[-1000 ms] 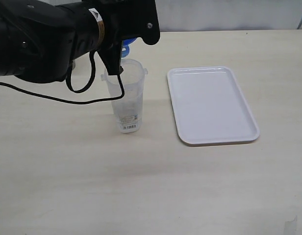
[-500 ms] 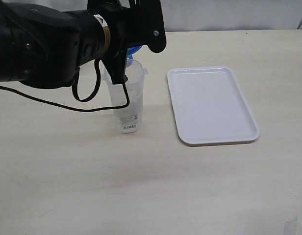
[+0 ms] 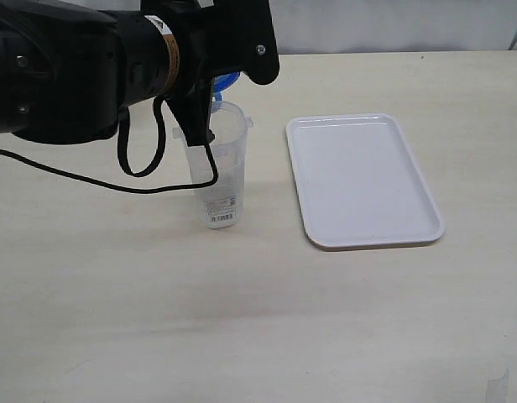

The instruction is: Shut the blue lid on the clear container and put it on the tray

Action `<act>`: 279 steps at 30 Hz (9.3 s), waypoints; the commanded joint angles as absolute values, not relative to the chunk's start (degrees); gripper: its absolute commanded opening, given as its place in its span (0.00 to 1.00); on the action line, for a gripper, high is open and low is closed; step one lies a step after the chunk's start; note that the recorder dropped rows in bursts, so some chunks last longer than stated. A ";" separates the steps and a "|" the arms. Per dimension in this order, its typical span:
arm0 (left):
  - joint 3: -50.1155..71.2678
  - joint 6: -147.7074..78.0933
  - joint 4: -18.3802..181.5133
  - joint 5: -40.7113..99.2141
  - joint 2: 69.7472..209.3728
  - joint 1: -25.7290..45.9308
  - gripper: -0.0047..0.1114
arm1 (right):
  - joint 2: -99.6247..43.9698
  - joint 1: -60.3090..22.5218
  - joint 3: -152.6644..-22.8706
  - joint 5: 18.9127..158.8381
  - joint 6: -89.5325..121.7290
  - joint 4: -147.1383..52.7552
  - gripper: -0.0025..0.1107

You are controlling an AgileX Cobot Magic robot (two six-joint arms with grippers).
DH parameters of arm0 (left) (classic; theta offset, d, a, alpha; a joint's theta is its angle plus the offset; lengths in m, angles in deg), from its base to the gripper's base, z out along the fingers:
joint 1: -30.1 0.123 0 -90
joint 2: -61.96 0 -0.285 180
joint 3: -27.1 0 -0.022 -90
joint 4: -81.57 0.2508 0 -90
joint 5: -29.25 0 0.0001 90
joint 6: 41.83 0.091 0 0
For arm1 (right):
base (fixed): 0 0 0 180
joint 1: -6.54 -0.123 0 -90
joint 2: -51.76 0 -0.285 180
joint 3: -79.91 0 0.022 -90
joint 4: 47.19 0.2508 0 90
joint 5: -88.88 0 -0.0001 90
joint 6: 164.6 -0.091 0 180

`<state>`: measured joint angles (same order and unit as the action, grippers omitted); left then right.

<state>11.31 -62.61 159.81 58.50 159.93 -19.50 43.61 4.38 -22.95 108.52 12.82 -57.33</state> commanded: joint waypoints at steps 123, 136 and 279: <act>11.21 -30.95 116.45 62.48 159.48 -23.59 0.04 | 43.97 4.43 -22.87 108.56 12.87 -57.13 0.06; 11.21 -31.19 114.89 63.62 159.48 -23.59 0.04 | 43.97 4.43 -22.87 108.56 12.87 -57.13 0.06; -16.76 -62.84 144.76 -40.71 174.43 28.10 0.04 | 43.97 4.43 -22.87 68.80 7.55 -44.30 0.06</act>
